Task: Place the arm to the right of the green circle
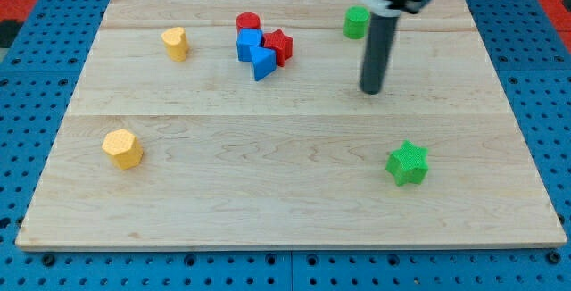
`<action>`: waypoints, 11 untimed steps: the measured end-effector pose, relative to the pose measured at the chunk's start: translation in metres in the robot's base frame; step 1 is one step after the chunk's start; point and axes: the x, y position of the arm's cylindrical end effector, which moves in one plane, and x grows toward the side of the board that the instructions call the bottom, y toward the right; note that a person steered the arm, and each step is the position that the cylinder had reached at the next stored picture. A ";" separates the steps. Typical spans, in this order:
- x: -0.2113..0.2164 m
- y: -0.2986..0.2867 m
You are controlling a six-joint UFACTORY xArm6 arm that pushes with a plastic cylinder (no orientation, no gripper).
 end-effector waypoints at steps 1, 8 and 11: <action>-0.028 0.060; -0.110 0.056; -0.132 0.004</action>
